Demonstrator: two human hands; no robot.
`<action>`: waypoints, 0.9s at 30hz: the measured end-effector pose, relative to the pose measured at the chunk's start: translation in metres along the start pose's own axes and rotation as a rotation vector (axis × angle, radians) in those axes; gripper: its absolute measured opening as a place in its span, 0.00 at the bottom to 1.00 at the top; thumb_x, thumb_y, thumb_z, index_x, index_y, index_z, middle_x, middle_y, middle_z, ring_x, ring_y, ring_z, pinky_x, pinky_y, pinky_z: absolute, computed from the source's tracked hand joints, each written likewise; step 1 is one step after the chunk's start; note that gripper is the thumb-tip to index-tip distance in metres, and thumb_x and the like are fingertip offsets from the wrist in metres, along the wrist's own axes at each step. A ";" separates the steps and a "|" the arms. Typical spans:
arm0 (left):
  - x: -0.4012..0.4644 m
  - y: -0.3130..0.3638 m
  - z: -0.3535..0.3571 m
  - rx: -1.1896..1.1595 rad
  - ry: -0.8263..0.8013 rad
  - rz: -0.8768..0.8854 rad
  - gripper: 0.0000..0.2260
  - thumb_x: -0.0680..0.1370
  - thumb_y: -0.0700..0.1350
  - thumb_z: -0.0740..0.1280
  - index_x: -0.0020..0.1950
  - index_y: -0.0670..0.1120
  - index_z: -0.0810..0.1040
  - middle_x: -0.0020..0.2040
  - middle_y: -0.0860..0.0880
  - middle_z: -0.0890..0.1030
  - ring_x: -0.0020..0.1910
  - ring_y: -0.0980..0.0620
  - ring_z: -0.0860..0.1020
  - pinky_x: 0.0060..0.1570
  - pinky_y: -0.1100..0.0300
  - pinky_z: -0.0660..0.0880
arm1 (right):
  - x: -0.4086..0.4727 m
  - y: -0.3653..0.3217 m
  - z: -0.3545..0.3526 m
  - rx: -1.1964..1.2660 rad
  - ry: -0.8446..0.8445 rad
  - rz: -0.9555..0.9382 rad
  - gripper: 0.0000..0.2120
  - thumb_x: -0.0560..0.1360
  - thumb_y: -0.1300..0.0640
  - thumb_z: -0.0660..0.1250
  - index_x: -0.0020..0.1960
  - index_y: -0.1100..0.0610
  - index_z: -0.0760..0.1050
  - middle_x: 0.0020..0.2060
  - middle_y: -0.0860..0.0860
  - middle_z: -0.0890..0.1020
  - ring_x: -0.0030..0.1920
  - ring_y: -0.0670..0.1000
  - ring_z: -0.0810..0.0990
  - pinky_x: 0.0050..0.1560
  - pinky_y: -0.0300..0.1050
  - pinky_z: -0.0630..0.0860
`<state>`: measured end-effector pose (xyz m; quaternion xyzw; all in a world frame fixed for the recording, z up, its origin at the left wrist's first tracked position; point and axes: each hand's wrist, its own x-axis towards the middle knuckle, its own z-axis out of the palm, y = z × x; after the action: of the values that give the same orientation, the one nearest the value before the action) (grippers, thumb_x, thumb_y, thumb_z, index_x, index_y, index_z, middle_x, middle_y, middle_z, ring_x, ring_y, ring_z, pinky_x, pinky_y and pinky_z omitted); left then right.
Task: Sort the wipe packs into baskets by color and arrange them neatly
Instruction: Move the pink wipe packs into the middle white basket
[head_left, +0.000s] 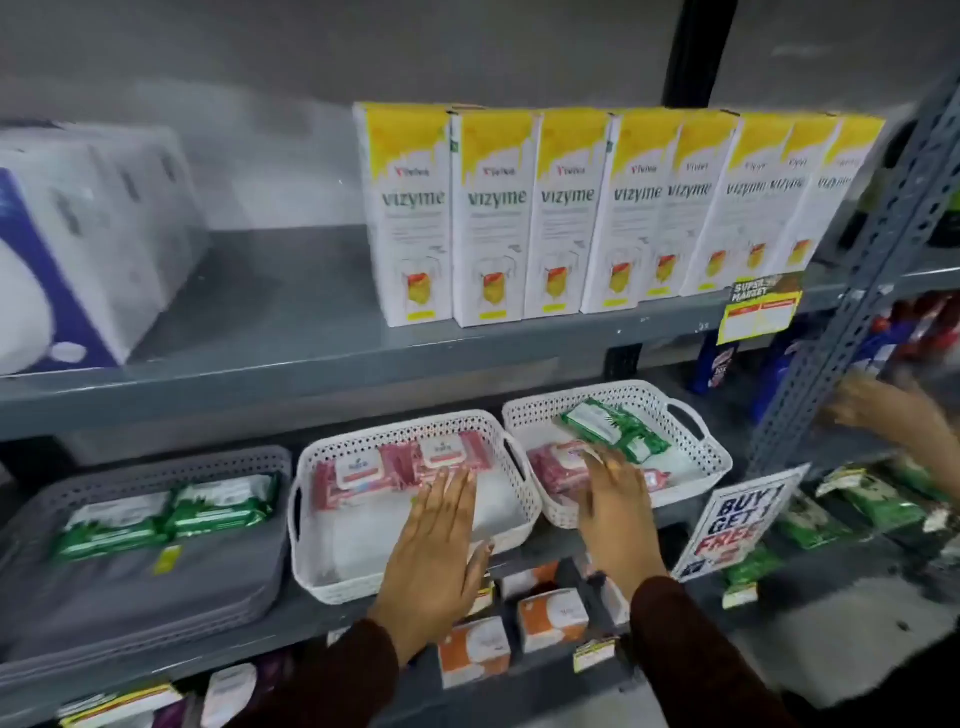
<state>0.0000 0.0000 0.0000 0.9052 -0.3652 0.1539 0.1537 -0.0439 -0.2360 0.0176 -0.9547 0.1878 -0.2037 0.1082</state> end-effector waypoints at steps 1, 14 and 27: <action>0.010 0.009 0.012 -0.003 -0.015 -0.004 0.30 0.83 0.57 0.49 0.79 0.46 0.40 0.79 0.48 0.42 0.78 0.51 0.39 0.75 0.52 0.42 | 0.016 0.022 0.003 -0.023 -0.093 0.028 0.28 0.75 0.62 0.65 0.75 0.55 0.67 0.73 0.57 0.70 0.74 0.61 0.67 0.74 0.64 0.61; 0.057 0.065 0.094 0.110 -0.230 -0.091 0.28 0.81 0.59 0.48 0.75 0.42 0.63 0.75 0.44 0.67 0.75 0.45 0.62 0.70 0.51 0.52 | 0.145 0.119 0.009 0.099 -1.039 0.055 0.42 0.57 0.37 0.82 0.67 0.51 0.77 0.67 0.50 0.78 0.66 0.53 0.77 0.62 0.41 0.71; 0.030 0.036 0.079 0.092 -0.219 -0.110 0.26 0.82 0.57 0.51 0.77 0.45 0.59 0.76 0.47 0.63 0.76 0.47 0.58 0.72 0.52 0.53 | 0.133 0.127 0.026 0.590 -0.785 0.179 0.05 0.75 0.56 0.73 0.45 0.57 0.84 0.38 0.52 0.87 0.41 0.53 0.84 0.46 0.47 0.79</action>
<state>0.0078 -0.0742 -0.0537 0.9414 -0.3221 0.0619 0.0791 0.0401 -0.4016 0.0049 -0.8682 0.1485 0.1365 0.4533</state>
